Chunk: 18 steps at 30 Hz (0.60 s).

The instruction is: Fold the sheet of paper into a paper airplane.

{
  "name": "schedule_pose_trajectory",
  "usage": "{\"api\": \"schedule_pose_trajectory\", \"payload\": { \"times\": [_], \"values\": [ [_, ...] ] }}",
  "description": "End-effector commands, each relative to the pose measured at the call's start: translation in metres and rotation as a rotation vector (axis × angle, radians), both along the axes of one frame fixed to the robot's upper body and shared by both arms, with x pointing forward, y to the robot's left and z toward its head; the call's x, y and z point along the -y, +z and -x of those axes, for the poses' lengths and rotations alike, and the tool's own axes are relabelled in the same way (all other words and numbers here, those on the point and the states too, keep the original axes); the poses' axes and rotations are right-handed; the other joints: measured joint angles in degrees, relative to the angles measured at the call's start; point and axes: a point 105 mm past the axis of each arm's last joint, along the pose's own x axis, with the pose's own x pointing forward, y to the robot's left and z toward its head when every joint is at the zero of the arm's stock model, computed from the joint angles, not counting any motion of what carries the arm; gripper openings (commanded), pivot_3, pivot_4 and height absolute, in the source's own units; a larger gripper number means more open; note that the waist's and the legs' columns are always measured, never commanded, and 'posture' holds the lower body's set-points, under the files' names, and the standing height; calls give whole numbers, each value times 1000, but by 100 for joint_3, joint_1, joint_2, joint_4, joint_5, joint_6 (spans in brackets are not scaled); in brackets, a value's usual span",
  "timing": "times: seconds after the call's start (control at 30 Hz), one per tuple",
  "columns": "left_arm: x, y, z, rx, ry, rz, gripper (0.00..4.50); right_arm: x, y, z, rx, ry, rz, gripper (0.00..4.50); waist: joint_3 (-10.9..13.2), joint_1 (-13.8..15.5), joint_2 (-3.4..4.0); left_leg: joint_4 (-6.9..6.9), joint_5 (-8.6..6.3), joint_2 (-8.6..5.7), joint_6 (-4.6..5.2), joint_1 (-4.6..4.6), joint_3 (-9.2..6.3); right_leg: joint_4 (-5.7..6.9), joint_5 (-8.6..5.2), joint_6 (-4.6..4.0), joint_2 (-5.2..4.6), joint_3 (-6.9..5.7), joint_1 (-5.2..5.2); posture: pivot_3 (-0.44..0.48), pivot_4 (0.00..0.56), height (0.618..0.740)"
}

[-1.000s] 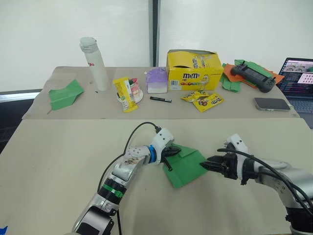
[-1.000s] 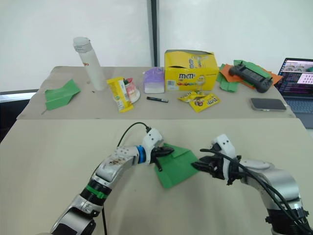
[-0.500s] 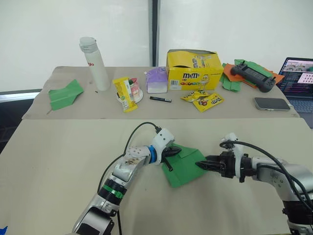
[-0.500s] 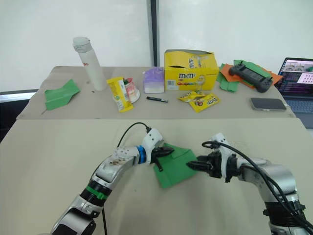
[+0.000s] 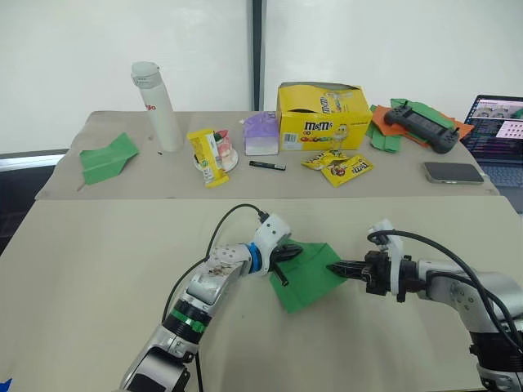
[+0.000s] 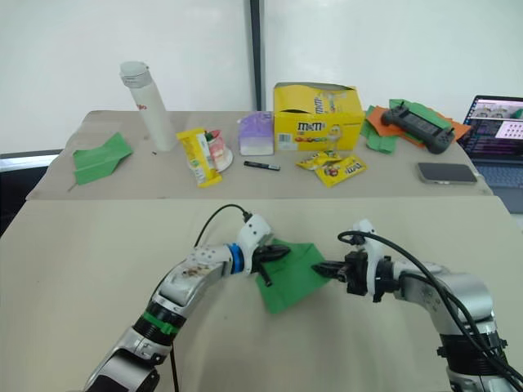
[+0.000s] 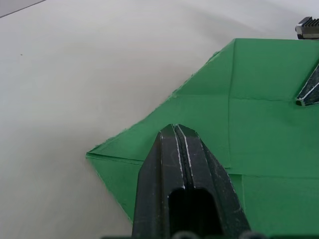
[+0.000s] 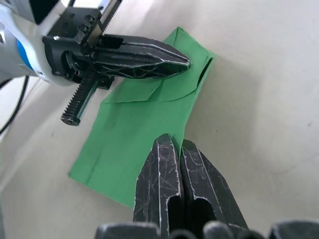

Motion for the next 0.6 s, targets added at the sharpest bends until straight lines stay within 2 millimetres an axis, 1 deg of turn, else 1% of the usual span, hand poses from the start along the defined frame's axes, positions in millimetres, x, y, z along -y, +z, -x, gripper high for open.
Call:
{"api": "schedule_pose_trajectory", "payload": {
  "times": [0.03,0.17,0.27,0.4,0.6],
  "values": [
    [-9,10,2,-22,34,35,0,-2,17,-4,76,-36,-16,13,0,-18,0,0,0,1,0,-3,-3,2,0,0,1,0,-4,0,150,740],
    [-13,12,3,-37,47,47,0,4,15,-12,88,-147,1,13,1,-17,1,0,0,0,0,-8,-5,7,0,-1,0,2,-13,0,150,740],
    [-12,13,0,-36,50,43,0,5,18,-14,103,-216,0,13,1,-8,1,1,0,-2,0,-8,-5,7,1,-2,-2,4,-13,0,150,740],
    [-7,17,-2,-30,39,48,0,2,19,-9,102,-259,2,13,1,10,1,1,0,-3,0,-13,-5,7,2,-2,-2,4,-17,0,150,740],
    [-3,15,0,-38,17,43,0,-6,31,4,157,-248,24,13,1,0,2,0,0,-2,0,-20,-5,8,2,-3,-1,6,-27,0,150,740]
  ]
}}
